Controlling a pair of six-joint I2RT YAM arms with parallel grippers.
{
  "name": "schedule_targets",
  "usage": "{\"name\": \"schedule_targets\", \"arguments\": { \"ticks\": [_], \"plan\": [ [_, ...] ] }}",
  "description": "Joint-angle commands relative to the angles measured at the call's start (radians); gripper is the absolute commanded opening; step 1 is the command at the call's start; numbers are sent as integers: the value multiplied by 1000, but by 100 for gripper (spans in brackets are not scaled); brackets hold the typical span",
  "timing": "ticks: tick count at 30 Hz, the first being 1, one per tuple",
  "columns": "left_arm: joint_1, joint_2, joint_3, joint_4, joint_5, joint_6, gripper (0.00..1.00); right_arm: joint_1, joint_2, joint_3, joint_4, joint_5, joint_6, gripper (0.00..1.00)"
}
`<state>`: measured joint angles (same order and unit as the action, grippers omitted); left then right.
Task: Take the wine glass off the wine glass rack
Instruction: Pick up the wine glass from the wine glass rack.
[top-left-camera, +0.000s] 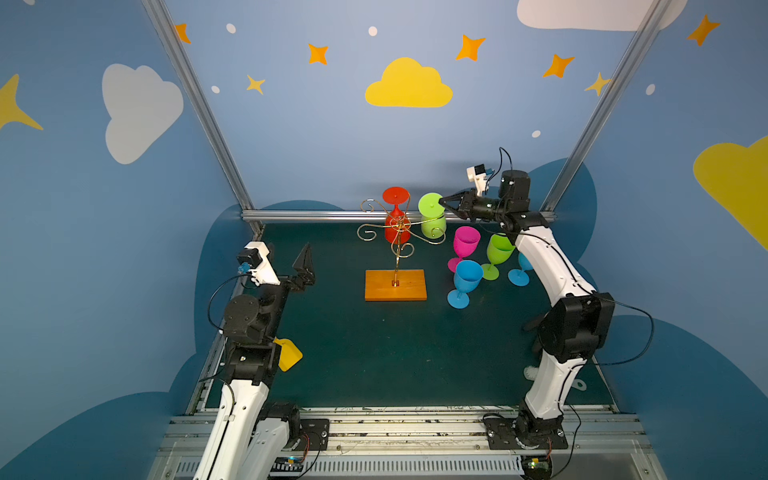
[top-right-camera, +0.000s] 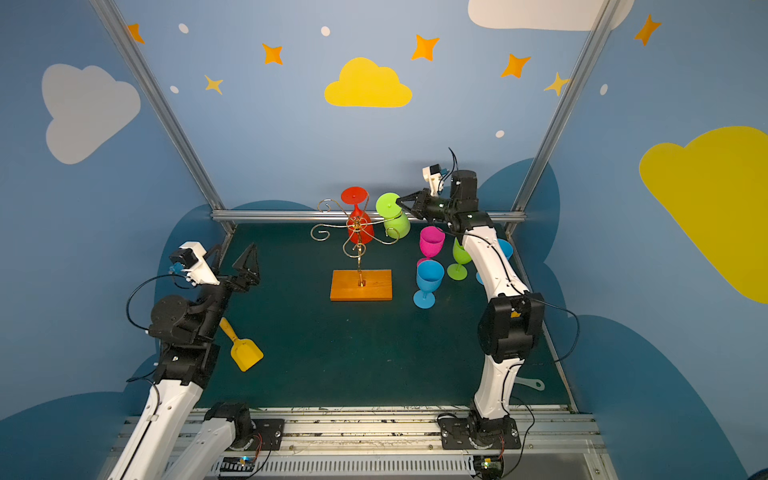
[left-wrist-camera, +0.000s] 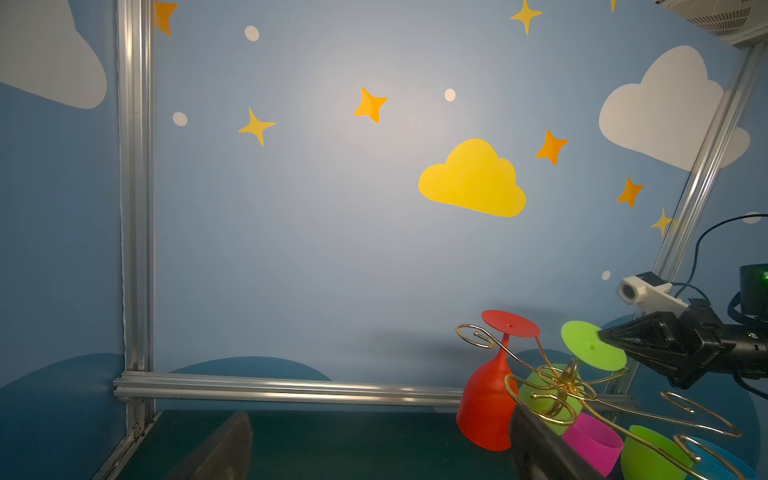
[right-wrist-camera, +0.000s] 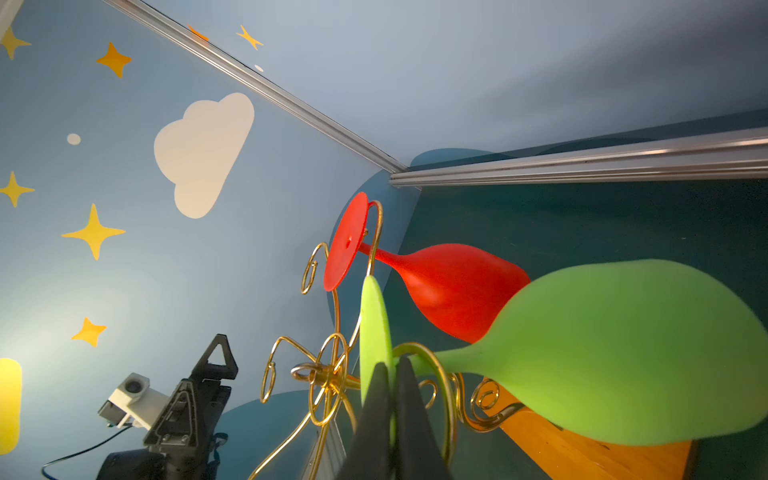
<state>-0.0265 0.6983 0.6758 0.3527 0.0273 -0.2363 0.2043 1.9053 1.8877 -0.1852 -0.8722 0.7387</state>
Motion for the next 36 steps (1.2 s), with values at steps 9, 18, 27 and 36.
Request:
{"name": "schedule_targets", "arguments": {
  "ticks": [9,18,27,36],
  "plan": [
    [7,-14,-10,15,10,-12,95,-28,-33,-36,149,-37,123,0],
    [7,-16,-13,16,11,-14,95,-45,-53,-89,225,-52,185,0],
    [7,-16,-12,18,13,-17,95,-57,-90,-124,247,-69,209,0],
    [7,-19,-12,20,15,-20,96,-55,-140,-187,256,-66,220,0]
  ]
}}
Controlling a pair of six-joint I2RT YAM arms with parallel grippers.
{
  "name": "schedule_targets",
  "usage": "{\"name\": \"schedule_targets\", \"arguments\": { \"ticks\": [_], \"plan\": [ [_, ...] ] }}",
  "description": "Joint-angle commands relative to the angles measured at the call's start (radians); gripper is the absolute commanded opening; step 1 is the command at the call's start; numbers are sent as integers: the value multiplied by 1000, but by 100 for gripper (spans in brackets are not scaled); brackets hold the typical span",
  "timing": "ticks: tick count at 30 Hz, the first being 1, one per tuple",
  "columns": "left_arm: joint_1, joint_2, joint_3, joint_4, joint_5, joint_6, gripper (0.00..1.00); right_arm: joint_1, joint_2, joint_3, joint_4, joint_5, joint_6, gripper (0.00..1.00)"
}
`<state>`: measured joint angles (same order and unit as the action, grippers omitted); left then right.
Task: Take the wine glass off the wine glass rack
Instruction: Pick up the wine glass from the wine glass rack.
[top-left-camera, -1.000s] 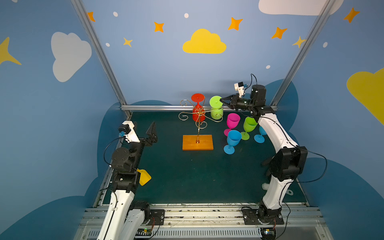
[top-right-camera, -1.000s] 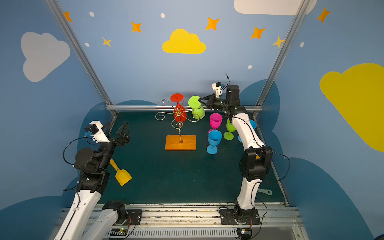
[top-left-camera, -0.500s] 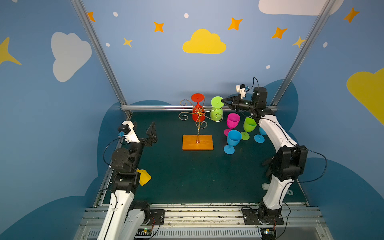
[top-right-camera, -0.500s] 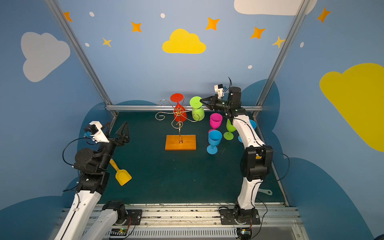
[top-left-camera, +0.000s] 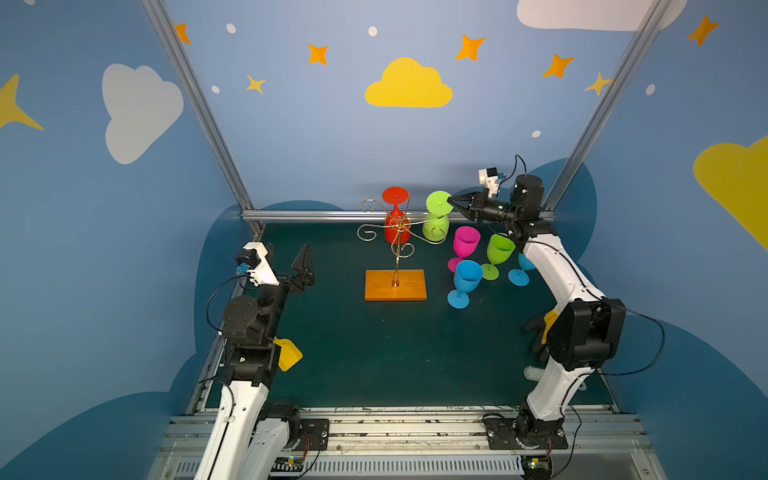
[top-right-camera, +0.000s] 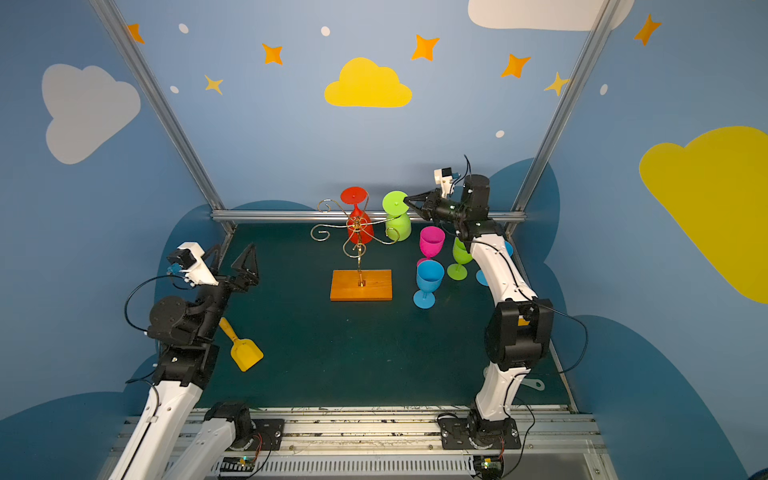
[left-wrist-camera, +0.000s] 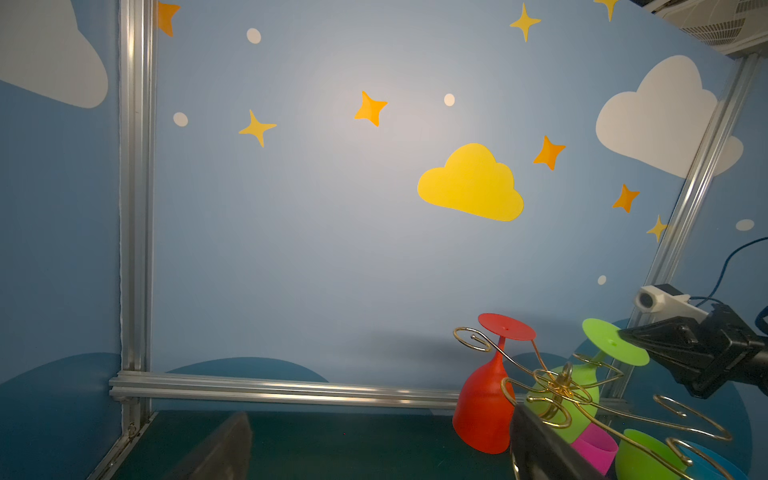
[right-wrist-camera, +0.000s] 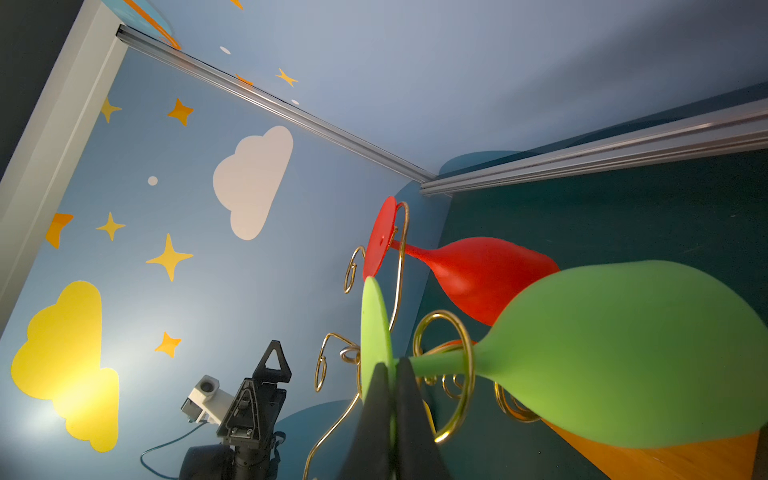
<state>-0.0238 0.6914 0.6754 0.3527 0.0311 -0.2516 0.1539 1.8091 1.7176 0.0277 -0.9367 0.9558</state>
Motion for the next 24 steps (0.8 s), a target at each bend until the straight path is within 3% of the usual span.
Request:
{"name": "schedule_targets", "arguments": {
  "ticks": [1,16,24],
  "plan": [
    [4,-11,-12,20,12,-5,96,-3,-49,-23,43,-4,3,0],
    [4,-16,-14,21,11,-8,96,59,-70,-67,40,-6,-10,0],
    [4,-18,-14,20,9,-9,96,96,-36,-13,25,13,-19,0]
  ]
}}
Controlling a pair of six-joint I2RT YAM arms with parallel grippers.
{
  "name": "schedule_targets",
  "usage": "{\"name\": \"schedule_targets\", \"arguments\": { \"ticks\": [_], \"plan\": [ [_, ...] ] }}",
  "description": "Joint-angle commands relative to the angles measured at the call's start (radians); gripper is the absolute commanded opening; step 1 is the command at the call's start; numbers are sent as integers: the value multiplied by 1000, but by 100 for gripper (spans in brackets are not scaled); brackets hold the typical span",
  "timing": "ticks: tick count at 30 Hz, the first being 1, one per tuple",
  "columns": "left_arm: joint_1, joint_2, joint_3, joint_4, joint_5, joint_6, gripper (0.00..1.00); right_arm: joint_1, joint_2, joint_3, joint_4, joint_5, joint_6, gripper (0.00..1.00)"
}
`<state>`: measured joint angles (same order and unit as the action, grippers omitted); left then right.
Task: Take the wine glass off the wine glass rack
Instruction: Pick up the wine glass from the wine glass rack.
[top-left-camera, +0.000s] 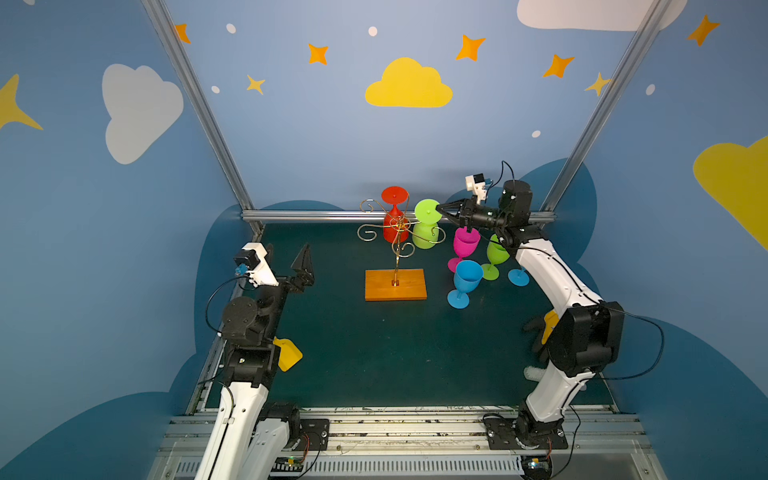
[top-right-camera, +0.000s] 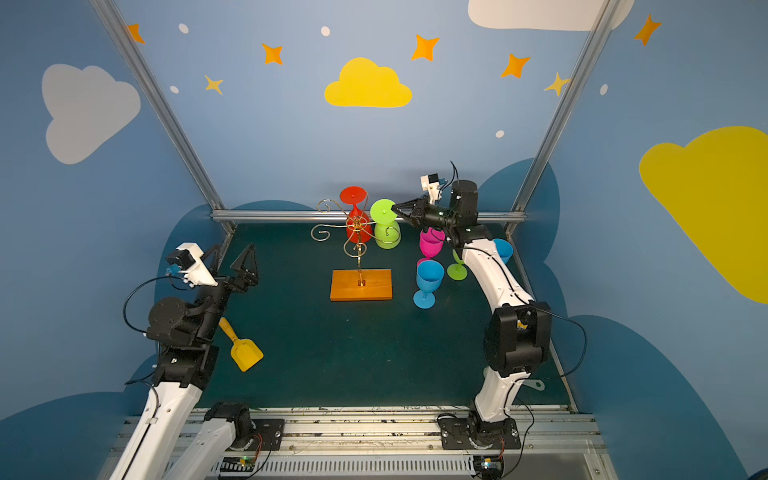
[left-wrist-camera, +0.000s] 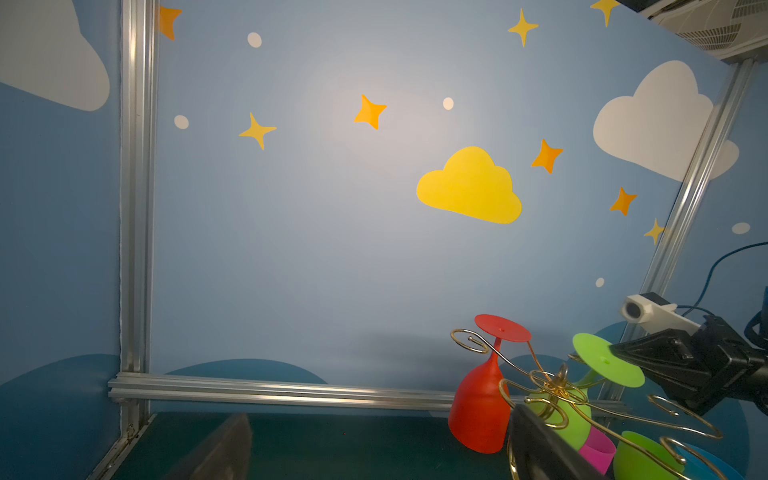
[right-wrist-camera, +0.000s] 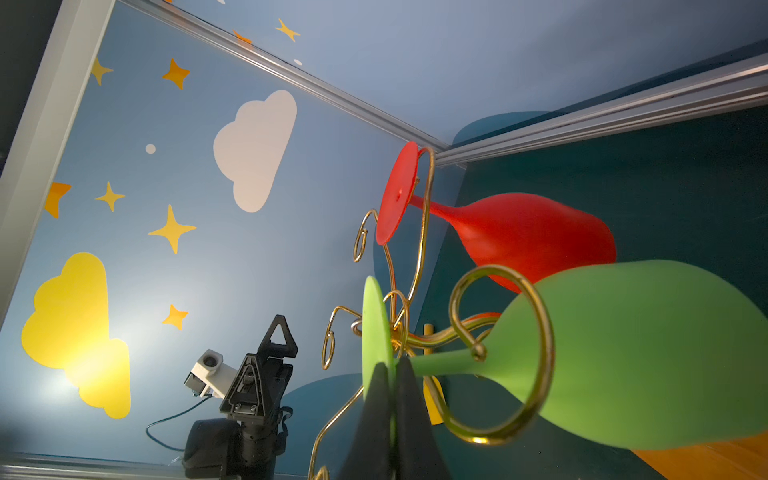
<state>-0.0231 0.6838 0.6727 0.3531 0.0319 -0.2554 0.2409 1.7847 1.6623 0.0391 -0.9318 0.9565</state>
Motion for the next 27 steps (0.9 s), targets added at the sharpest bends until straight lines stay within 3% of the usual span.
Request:
{"name": "schedule_targets", "arguments": {
  "ticks": [1,27],
  "plan": [
    [4,-10,-11,19,9,-5,96,13,-4,50,13,11,-19,0],
    [5,-14,-10,24,7,1,96,-27,176,259,88,108,11,0]
  ]
}}
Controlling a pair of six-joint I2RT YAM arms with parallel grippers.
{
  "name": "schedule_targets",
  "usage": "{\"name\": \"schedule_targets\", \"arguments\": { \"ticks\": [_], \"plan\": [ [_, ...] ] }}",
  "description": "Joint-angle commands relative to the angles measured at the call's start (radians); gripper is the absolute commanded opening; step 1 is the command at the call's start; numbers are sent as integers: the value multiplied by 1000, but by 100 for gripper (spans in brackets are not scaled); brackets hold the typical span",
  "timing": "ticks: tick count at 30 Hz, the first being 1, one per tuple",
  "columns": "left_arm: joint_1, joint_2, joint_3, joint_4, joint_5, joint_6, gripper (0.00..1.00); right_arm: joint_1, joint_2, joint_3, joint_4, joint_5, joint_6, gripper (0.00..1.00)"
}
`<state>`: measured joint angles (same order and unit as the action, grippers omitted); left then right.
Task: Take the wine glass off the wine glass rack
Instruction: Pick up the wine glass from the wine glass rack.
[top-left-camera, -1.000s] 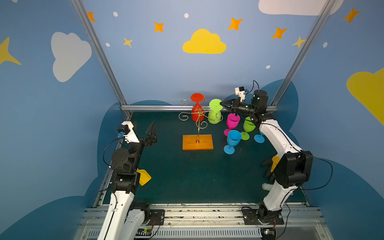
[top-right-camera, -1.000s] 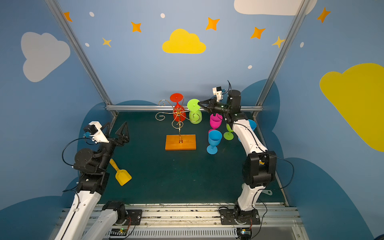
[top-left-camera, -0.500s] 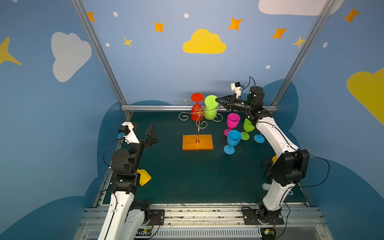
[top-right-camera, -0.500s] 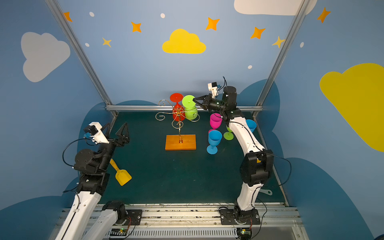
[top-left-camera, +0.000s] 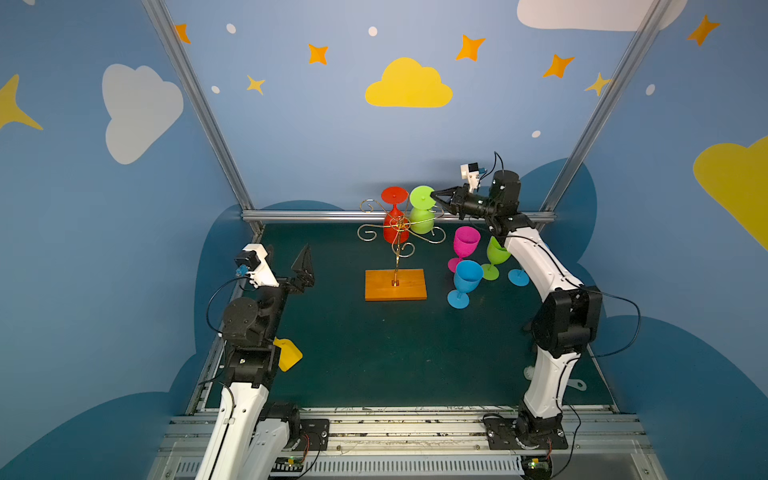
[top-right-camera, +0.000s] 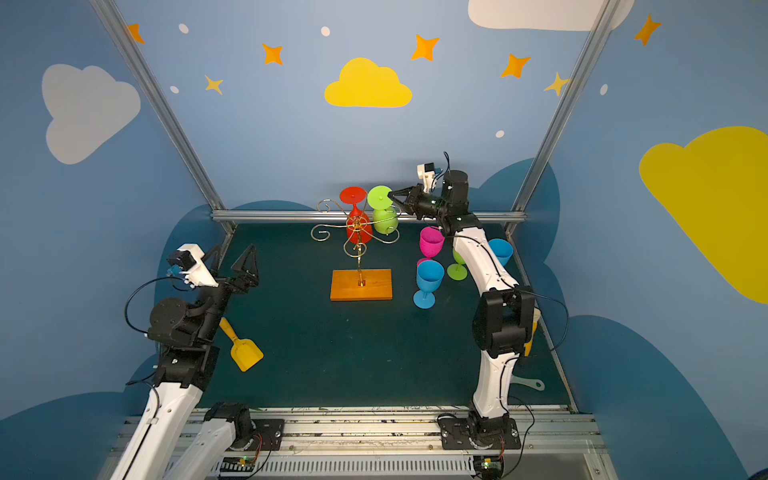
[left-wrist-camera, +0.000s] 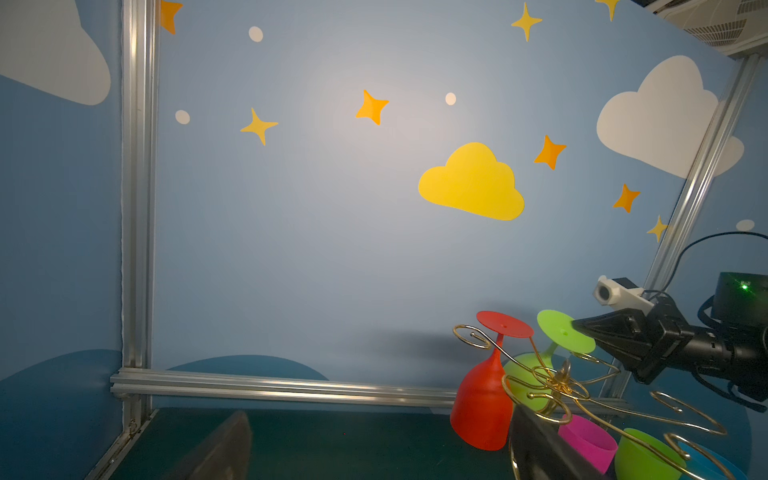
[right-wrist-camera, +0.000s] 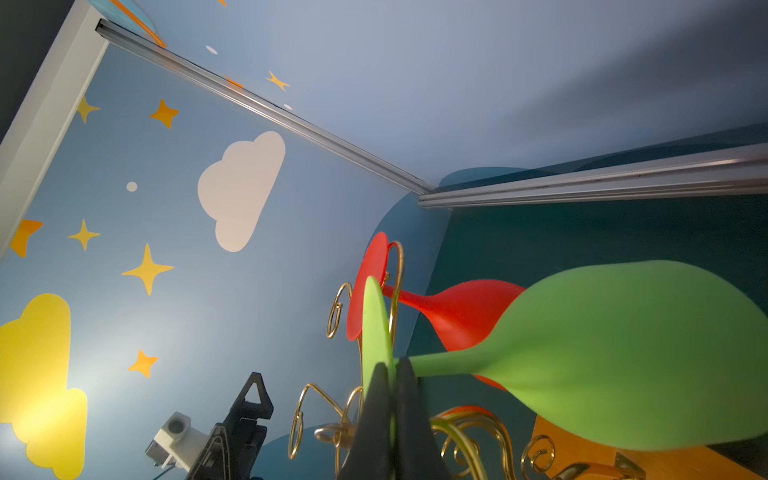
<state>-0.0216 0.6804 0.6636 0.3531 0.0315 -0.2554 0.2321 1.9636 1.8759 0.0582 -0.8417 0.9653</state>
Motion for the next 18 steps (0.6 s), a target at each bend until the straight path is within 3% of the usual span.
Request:
{"name": "schedule_targets", "arguments": {
  "ticks": [1,13,18],
  "plan": [
    [4,-11,-2,26,11,1,96,-25,-1,50,73,19,3,0],
    [4,-12,33,46,75,-63,95,-104,-58,36,122,19,6,0],
    [5,16,103,34,185,-156,89,-120,-186,-26,18,20,-123,0]
  ]
}}
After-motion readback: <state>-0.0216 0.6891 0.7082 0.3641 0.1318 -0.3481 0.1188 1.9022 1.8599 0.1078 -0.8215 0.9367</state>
